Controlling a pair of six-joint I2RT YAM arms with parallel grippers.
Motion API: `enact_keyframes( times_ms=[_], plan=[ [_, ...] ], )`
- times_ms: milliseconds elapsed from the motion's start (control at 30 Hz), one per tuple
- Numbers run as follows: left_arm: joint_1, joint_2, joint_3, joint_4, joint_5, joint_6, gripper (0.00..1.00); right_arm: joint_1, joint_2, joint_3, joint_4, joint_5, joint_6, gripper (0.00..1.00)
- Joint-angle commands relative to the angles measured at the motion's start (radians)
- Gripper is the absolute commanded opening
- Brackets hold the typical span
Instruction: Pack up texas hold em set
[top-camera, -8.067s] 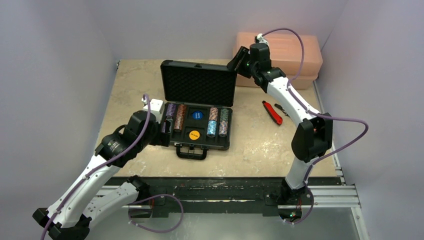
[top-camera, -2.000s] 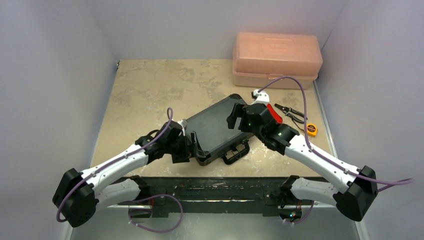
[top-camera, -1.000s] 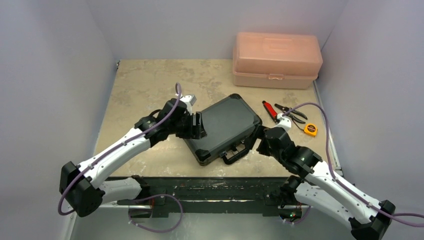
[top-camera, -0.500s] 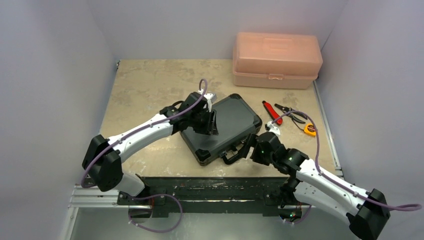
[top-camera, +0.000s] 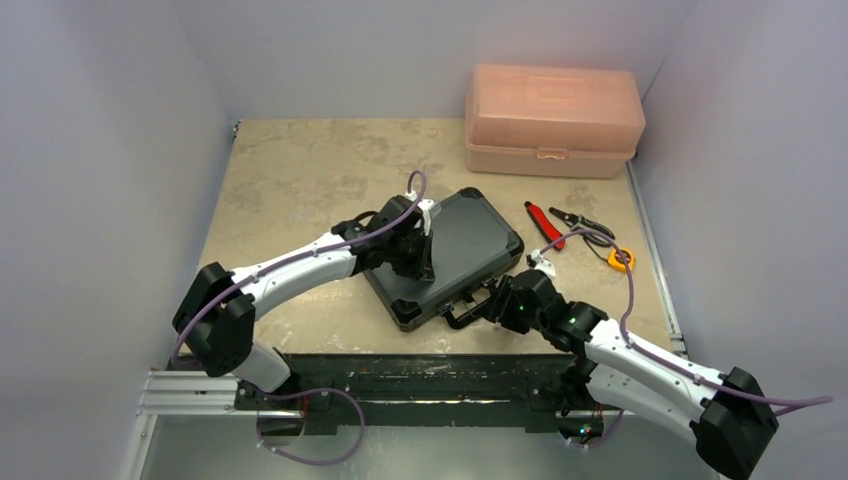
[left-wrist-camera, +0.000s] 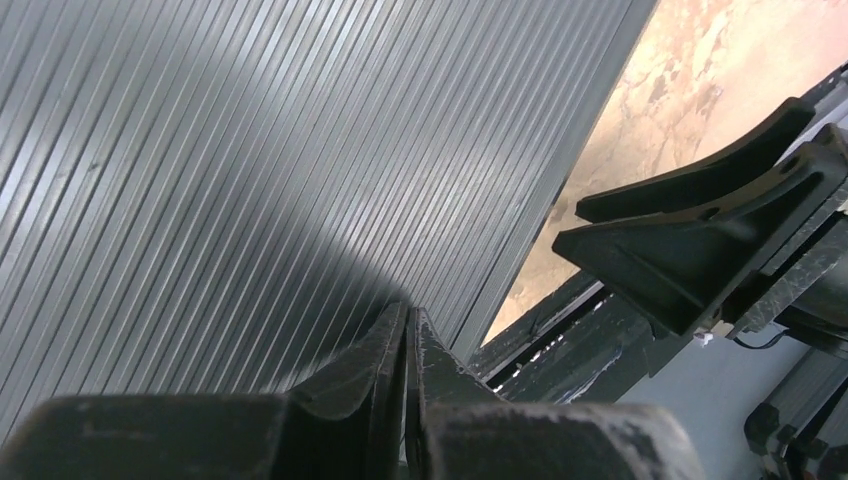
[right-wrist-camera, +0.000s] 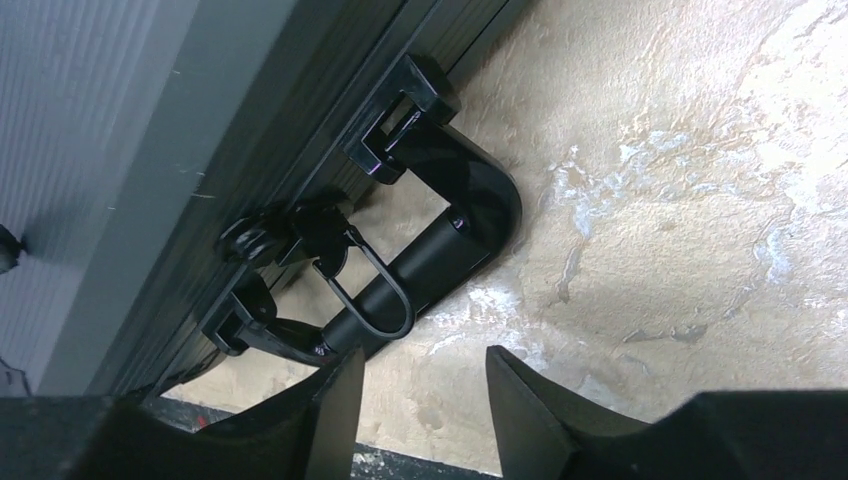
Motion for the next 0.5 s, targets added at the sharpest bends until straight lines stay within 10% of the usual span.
enact_keyframes(
  times_ms=[0, 467],
  plan=[
    [-0.008, 0.010, -0.064, 0.058, 0.004, -0.008, 0.02, -0.004, 0.001, -0.022, 0.050, 0.026, 0.019, 0.50],
    [-0.014, -0.005, -0.211, 0.105, -0.026, -0.044, 0.00, -0.003, 0.031, -0.057, 0.074, 0.030, 0.029, 0.26]
  ],
)
